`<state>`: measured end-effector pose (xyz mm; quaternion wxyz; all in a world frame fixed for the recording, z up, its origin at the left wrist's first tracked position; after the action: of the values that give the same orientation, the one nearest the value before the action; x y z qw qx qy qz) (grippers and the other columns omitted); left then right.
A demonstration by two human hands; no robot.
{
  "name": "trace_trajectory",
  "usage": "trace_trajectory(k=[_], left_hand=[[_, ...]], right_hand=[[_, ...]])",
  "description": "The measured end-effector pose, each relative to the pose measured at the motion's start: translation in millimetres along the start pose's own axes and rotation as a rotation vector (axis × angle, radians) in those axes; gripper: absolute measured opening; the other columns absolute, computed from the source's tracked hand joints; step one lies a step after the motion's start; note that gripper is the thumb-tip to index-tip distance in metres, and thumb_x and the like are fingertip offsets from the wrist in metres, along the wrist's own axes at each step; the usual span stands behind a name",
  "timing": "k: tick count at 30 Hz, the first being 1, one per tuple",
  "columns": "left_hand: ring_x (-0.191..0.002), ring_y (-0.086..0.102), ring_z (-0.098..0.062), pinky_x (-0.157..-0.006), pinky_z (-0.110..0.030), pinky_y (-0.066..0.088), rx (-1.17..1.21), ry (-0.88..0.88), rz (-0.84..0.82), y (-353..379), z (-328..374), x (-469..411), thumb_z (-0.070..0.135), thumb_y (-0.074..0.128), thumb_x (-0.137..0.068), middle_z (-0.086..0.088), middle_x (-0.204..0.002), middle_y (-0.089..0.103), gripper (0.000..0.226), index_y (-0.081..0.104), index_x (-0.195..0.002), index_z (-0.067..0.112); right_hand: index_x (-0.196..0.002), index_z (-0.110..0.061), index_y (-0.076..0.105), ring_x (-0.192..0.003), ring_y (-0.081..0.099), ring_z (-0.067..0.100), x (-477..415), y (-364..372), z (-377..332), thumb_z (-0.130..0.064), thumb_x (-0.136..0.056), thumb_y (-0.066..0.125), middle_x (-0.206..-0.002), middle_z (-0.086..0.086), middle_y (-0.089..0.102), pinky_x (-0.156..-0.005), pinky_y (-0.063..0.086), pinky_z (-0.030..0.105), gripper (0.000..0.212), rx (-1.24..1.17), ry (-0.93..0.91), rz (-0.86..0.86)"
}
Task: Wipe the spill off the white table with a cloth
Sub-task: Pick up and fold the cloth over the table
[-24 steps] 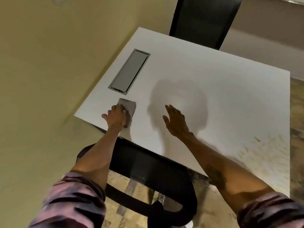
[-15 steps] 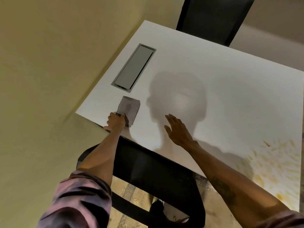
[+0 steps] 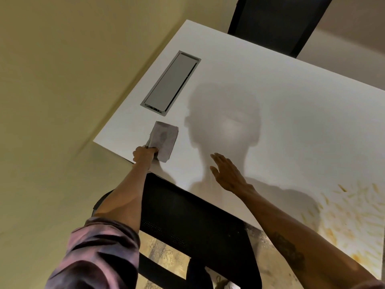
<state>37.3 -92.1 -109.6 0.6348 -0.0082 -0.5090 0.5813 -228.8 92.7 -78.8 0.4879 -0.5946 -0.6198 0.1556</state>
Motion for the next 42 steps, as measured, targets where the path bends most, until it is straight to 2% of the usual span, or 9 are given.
trace_trajectory(k=[11,14,19,23,28,30,34,37,42], left_hand=[[-0.116,0.061,-0.036,-0.1,-0.043,0.036,-0.02,0.181,0.133,-0.9,24.9,35.9,0.027,0.078,-0.087,-0.014,-0.122,0.068,0.047,0.061,-0.126,0.006],[-0.112,0.062,-0.035,-0.086,-0.039,0.029,-0.133,0.303,0.153,2.7,49.6,55.6,0.029,0.077,-0.088,-0.012,-0.12,0.068,0.043,0.064,-0.125,0.009],[-0.105,0.062,-0.032,-0.083,-0.039,0.03,-0.415,0.521,0.226,22.6,96.3,95.8,0.031,0.067,-0.094,-0.013,-0.116,0.061,0.027,0.072,-0.114,0.013],[-0.099,0.06,-0.03,-0.085,-0.04,0.031,-0.612,0.775,0.252,62.1,126.5,145.7,0.026,0.06,-0.095,-0.01,-0.107,0.061,0.017,0.072,-0.102,0.015],[-0.105,0.057,-0.023,-0.097,-0.04,0.029,-0.78,1.123,0.174,137.5,144.7,222.4,0.033,0.059,-0.098,0.0,-0.114,0.059,0.022,0.067,-0.117,0.026],[-0.095,0.06,-0.025,-0.096,-0.043,0.031,-0.736,1.265,0.164,163.5,146.1,262.1,0.023,0.059,-0.099,-0.002,-0.104,0.062,0.018,0.071,-0.112,0.024],[-0.073,0.062,-0.029,-0.082,-0.047,0.043,-0.715,1.443,0.167,206.6,138.4,332.0,0.001,0.07,-0.083,-0.005,-0.082,0.064,0.02,0.076,-0.095,0.016],[-0.067,0.061,-0.027,-0.076,-0.046,0.045,-0.744,1.521,0.133,236.5,128.5,368.9,0.0,0.076,-0.076,-0.004,-0.077,0.065,0.019,0.076,-0.088,0.015],[-0.067,0.061,-0.026,-0.076,-0.045,0.045,-0.723,1.632,0.044,286.0,107.4,421.3,0.006,0.081,-0.077,-0.003,-0.076,0.064,0.017,0.078,-0.089,0.017]], right_hand=[[-0.149,-0.015,0.036,-0.143,0.035,0.028,-0.8,-22.8,-5.9,-0.029,-0.104,0.043,-0.16,0.004,0.028,-0.115,0.036,0.045,0.048,-0.051,0.03,0.022],[-0.147,-0.013,0.04,-0.141,0.037,0.027,3.3,-35.8,-11.8,-0.025,-0.103,0.046,-0.158,0.003,0.03,-0.113,0.037,0.044,0.046,-0.057,0.022,0.052],[-0.143,-0.013,0.046,-0.133,0.046,0.026,16.0,-59.1,-9.5,-0.025,-0.102,0.048,-0.149,0.003,0.042,-0.11,0.041,0.041,0.043,-0.17,0.068,0.118],[-0.135,-0.01,0.056,-0.125,0.055,0.026,30.8,-77.8,14.7,-0.023,-0.1,0.051,-0.139,0.008,0.055,-0.106,0.042,0.036,0.038,-0.385,0.23,0.204],[-0.093,-0.006,0.063,-0.09,0.065,0.03,66.1,-88.5,64.0,-0.024,-0.099,0.048,-0.106,0.024,0.069,-0.092,0.052,0.046,0.025,-0.915,0.471,0.341],[-0.1,-0.006,0.064,-0.086,0.064,0.027,85.3,-86.1,88.0,-0.031,-0.102,0.048,-0.106,0.023,0.068,-0.093,0.057,0.045,0.029,-1.193,0.597,0.407],[-0.122,0.001,0.06,-0.107,0.067,0.032,129.8,-81.3,138.2,-0.033,-0.097,0.06,-0.12,0.02,0.065,-0.092,0.058,0.041,0.042,-1.595,0.799,0.578],[-0.13,0.003,0.053,-0.113,0.064,0.035,168.5,-81.1,165.6,-0.022,-0.092,0.069,-0.126,0.024,0.062,-0.094,0.056,0.044,0.049,-1.856,0.863,0.713],[-0.141,0.001,0.044,-0.126,0.055,0.031,223.7,-74.7,204.1,-0.014,-0.099,0.057,-0.141,0.022,0.051,-0.107,0.048,0.037,0.047,-2.025,0.872,0.691]])
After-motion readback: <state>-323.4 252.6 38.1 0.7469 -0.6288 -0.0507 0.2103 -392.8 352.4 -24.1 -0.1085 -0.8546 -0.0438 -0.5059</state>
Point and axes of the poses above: each hand's wrist, its own x-axis away from the middle knuckle, its own y-axis out of the palm, z = x × y, the point moved 8 cm from there along -x, towards the middle knuckle
